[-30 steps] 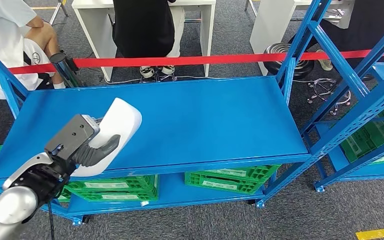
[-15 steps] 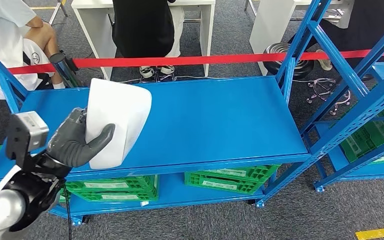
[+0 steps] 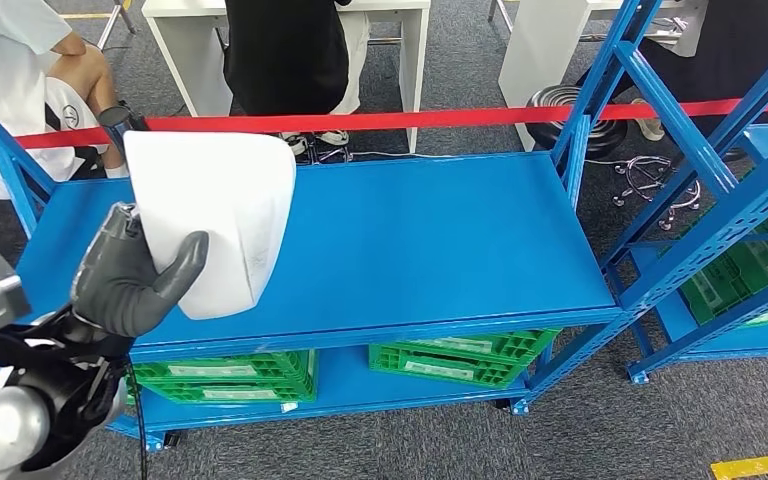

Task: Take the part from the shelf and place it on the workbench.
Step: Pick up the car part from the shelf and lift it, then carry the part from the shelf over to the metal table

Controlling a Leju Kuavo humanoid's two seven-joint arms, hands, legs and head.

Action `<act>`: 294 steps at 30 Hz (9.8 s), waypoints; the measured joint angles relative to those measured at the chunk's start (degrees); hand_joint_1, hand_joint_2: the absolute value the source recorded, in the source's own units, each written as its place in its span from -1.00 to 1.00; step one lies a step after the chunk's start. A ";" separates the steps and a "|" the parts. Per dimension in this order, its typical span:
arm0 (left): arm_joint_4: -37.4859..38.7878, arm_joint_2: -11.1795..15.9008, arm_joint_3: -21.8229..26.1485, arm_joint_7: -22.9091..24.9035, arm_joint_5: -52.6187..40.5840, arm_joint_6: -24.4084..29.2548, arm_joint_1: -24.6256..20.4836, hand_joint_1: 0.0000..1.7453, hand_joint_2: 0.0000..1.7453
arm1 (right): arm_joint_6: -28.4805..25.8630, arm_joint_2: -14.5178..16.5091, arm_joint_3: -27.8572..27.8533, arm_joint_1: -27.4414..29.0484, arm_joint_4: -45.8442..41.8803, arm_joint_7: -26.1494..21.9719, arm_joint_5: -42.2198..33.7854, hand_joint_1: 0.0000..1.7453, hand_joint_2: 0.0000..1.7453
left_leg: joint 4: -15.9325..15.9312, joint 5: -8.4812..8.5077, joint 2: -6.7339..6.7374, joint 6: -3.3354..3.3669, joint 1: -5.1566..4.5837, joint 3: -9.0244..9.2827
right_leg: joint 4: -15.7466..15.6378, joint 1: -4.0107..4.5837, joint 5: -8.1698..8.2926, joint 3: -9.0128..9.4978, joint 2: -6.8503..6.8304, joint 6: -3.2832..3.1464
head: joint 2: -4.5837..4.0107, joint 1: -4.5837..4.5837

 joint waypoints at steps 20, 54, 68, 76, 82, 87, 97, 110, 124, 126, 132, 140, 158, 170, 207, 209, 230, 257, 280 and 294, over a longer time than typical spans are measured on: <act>-2.79 -3.47 1.17 -7.16 10.03 0.55 2.21 1.00 1.00 | 0.03 -0.02 -0.02 0.00 0.00 -0.04 0.64 -1.00 1.00 | 0.00 -0.04 0.35 0.05 0.00 0.03 | 0.00 0.00 0.00 0.00 0.06 0.00 | 0.00 0.00; -7.26 -6.56 1.33 -12.21 13.00 -3.28 10.68 1.00 1.00 | 0.52 -0.25 0.26 0.03 0.00 -2.28 -0.10 -1.00 1.00 | 0.03 -0.10 -0.09 0.14 -0.03 0.03 | -0.12 -0.03 0.03 0.00 0.14 0.05 | 0.00 0.00; -5.67 -7.70 0.25 -12.34 13.09 -3.75 8.99 1.00 1.00 | 0.20 -0.51 0.26 -0.01 0.00 -1.55 -0.25 -1.00 1.00 | -1.18 1.08 -0.15 1.85 -0.12 0.18 | 1.14 -0.51 -0.84 -0.75 -0.16 1.55 | 0.00 0.11; -4.63 -8.54 -0.20 -12.32 13.55 -3.98 8.81 1.00 1.00 | 0.22 -1.08 0.24 0.01 0.00 -1.55 -0.39 -1.00 1.00 | -1.47 0.94 -0.55 1.76 -0.31 1.12 | 5.42 0.00 -0.41 -2.59 -0.41 0.37 | 0.00 0.61; -4.14 -8.75 -0.56 -12.25 14.05 -3.97 8.54 1.00 1.00 | 0.30 -1.42 0.25 -0.22 0.01 -1.46 -0.06 -1.00 1.00 | -1.13 0.09 -0.21 -0.21 -0.17 0.71 | -1.30 0.45 1.29 0.04 -0.15 -1.45 | 0.00 0.35; -3.69 -8.78 -0.82 -12.27 14.26 -3.96 8.26 1.00 1.00 | 0.36 -1.67 0.25 -0.22 -0.02 -1.37 0.04 -1.00 1.00 | 13.12 -7.97 0.62 -1.23 0.02 -5.30 | -1.88 0.34 2.04 -0.32 -0.36 -2.26 | 0.00 -0.52; -3.18 -8.84 -1.25 -12.22 14.45 -3.98 7.87 1.00 1.00 | 0.50 -1.72 0.25 0.00 0.00 -1.38 0.25 -1.00 1.00 | -0.88 0.48 0.03 0.76 0.02 1.20 | -0.98 0.19 3.33 -1.86 0.19 0.43 | 0.00 -0.62; -3.91 -8.58 -1.53 -8.08 11.14 2.01 10.32 1.00 1.00 | -8.24 -1.37 0.79 -0.28 0.03 -9.97 1.81 -1.00 1.00 | -0.78 4.73 0.68 1.91 -1.79 -3.12 | -2.78 2.37 -2.91 6.90 -0.48 -3.31 | 0.00 0.26; -8.45 -4.99 -1.45 -8.44 10.72 6.10 15.92 1.00 1.00 | -9.30 -1.02 8.85 0.01 0.02 -11.62 -1.14 -1.00 1.00 | 0.73 -1.05 0.54 -2.32 0.64 2.52 | -0.49 1.03 2.17 -1.25 -0.98 -1.69 | 0.00 -0.87; -8.21 -5.05 -1.56 -9.05 11.22 5.14 15.82 1.00 1.00 | -8.78 -1.34 9.02 0.04 0.01 -11.87 -1.61 -1.00 1.00 | -0.21 -1.24 0.42 -1.11 0.39 2.47 | -0.27 1.06 2.94 -1.66 -0.85 -0.94 | 0.00 -0.85; -7.77 -5.38 -1.84 -9.49 11.75 4.42 15.51 1.00 1.00 | -8.18 -1.98 9.26 0.18 0.02 -12.25 -2.19 -1.00 1.00 | -0.22 2.19 0.07 1.90 0.09 -1.30 | 11.25 0.74 -7.83 -4.48 -0.77 0.51 | 0.00 0.07; -5.72 -7.29 -2.27 -11.87 13.41 -1.23 14.21 1.00 1.00 | -5.95 -3.37 9.21 -0.83 0.02 -14.43 -5.28 -1.00 1.00 | -0.15 6.63 -0.60 1.52 -0.97 -5.67 | -3.00 2.47 -4.35 9.28 -0.82 -3.05 | 0.00 0.42; -2.52 -8.66 -2.80 -16.97 12.74 -0.68 16.06 1.00 1.00 | -6.99 -4.66 8.94 -0.71 0.05 -17.91 -3.97 -1.00 1.00 | -0.30 -0.85 0.42 0.82 0.00 2.00 | -0.25 1.67 3.42 -2.34 -0.59 -0.53 | 0.00 -0.32; -1.43 -10.49 -2.99 -18.94 12.56 -0.60 16.90 1.00 1.00 | -6.61 -5.72 8.81 -1.01 0.34 -15.97 -1.41 -1.00 1.00 | -0.16 6.63 0.36 1.15 -0.34 -5.83 | -2.06 1.33 -4.21 9.21 -0.49 -0.39 | 0.00 0.49; -0.76 -12.01 -3.70 -16.97 11.54 -0.48 15.76 1.00 1.00 | -6.13 -7.19 7.58 -1.07 0.58 -16.15 -0.04 -1.00 1.00 | 5.67 -0.18 0.55 -0.08 -0.52 -8.26 | -4.88 1.52 -1.43 6.98 -0.90 -2.33 | 0.00 0.31; -0.72 -12.03 -3.73 -16.96 11.54 -0.48 15.77 1.00 1.00 | -6.13 -7.19 7.55 -1.04 0.59 -16.15 -0.03 -1.00 1.00 | 12.68 -4.28 0.58 -0.39 -0.51 -9.82 | -4.46 1.63 -0.23 5.03 -0.94 -2.50 | 0.00 0.11; -1.10 -11.97 -3.83 -16.26 11.48 2.82 17.19 1.00 1.00 | -5.62 -7.16 6.55 -0.68 0.92 -15.58 1.35 -1.00 1.00 | -1.58 1.65 0.55 2.10 -0.59 0.19 | 0.63 0.97 -0.91 2.90 -0.59 0.77 | 0.00 0.63; -5.35 -9.05 -3.69 -12.75 8.63 4.76 16.87 1.00 1.00 | -3.28 -4.15 6.14 -0.09 1.09 -17.53 1.85 -1.00 1.00 | -0.13 2.57 0.32 2.87 -0.61 -2.39 | 15.90 1.29 -10.48 -3.90 -0.98 0.78 | 0.00 0.12; -4.73 -9.13 -3.61 -13.71 9.36 2.68 16.26 1.00 1.00 | -3.33 -4.17 6.14 -0.24 1.11 -17.16 1.86 -1.00 1.00 | 0.53 1.40 3.29 0.88 -1.06 -1.86 | -1.49 1.89 -1.45 3.34 -2.61 -1.25 | 0.00 -0.48; -4.45 -9.13 -3.63 -13.73 9.41 2.55 16.09 1.00 1.00 | -3.38 -4.22 6.15 -0.13 1.17 -17.16 1.86 -1.00 1.00 | 0.15 3.09 -2.17 2.78 -1.20 -2.95 | 0.38 1.53 -2.14 3.64 0.61 -1.24 | 0.00 0.14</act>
